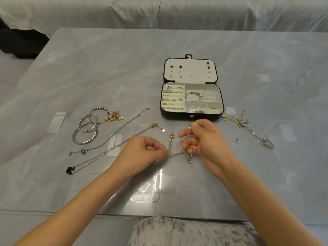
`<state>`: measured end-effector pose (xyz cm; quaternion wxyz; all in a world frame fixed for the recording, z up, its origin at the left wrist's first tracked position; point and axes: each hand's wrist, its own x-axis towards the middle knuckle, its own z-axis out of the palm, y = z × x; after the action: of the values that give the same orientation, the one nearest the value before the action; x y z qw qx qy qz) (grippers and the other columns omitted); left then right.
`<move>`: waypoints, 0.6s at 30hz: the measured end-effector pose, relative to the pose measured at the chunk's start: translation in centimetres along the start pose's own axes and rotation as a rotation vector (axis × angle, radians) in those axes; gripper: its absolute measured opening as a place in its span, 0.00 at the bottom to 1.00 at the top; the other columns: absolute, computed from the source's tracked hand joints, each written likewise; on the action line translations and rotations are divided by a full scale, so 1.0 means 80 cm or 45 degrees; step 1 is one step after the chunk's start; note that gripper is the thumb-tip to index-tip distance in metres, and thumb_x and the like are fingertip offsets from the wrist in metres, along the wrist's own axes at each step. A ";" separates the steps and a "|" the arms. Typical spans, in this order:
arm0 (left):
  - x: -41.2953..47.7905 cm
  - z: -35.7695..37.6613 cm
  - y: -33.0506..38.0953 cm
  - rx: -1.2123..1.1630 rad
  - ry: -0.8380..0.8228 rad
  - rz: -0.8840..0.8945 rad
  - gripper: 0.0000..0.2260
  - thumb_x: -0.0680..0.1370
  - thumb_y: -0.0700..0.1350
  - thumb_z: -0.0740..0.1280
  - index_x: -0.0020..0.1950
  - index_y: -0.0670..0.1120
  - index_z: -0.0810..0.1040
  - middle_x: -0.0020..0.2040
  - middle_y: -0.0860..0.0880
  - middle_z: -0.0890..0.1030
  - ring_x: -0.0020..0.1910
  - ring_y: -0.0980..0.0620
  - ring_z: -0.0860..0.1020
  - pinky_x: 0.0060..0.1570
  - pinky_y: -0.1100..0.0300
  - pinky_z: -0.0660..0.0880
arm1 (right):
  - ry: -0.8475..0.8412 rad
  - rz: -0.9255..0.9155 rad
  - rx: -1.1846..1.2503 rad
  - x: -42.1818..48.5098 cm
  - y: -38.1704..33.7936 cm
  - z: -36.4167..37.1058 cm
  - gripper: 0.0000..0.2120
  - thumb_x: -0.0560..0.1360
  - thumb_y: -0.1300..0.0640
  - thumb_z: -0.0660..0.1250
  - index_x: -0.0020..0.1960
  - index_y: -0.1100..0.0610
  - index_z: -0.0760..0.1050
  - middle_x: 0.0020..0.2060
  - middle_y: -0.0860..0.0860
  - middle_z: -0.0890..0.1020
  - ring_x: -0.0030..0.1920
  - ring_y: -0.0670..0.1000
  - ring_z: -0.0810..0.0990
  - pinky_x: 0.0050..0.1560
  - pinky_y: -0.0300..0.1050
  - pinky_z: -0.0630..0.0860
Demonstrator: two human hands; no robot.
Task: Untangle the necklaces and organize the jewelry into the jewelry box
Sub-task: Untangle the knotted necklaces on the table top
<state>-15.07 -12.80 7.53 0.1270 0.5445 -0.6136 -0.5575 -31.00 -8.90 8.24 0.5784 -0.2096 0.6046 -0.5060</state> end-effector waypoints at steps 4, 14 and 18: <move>-0.003 -0.003 0.004 -0.137 0.003 -0.069 0.06 0.71 0.38 0.71 0.35 0.47 0.82 0.24 0.51 0.73 0.28 0.57 0.69 0.32 0.68 0.67 | 0.041 -0.004 0.061 0.003 -0.002 -0.004 0.04 0.80 0.63 0.55 0.47 0.59 0.67 0.34 0.54 0.78 0.23 0.47 0.71 0.22 0.37 0.65; -0.005 -0.008 0.011 -0.235 0.035 -0.166 0.06 0.71 0.39 0.69 0.35 0.47 0.82 0.33 0.48 0.77 0.29 0.59 0.71 0.29 0.71 0.68 | -0.115 -0.471 -0.924 -0.007 0.011 -0.015 0.08 0.69 0.58 0.72 0.36 0.45 0.80 0.35 0.45 0.72 0.29 0.41 0.68 0.35 0.31 0.63; -0.006 -0.008 0.012 -0.227 0.045 -0.177 0.07 0.71 0.39 0.70 0.34 0.49 0.82 0.32 0.51 0.78 0.29 0.60 0.72 0.34 0.65 0.66 | -0.052 -0.596 -1.371 -0.006 0.017 -0.012 0.07 0.75 0.53 0.66 0.47 0.45 0.81 0.36 0.44 0.71 0.37 0.41 0.70 0.37 0.31 0.62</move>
<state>-14.92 -12.93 8.75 0.1468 0.5822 -0.5199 -0.6075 -31.34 -7.60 7.10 0.2749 -0.6116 0.7027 -0.2379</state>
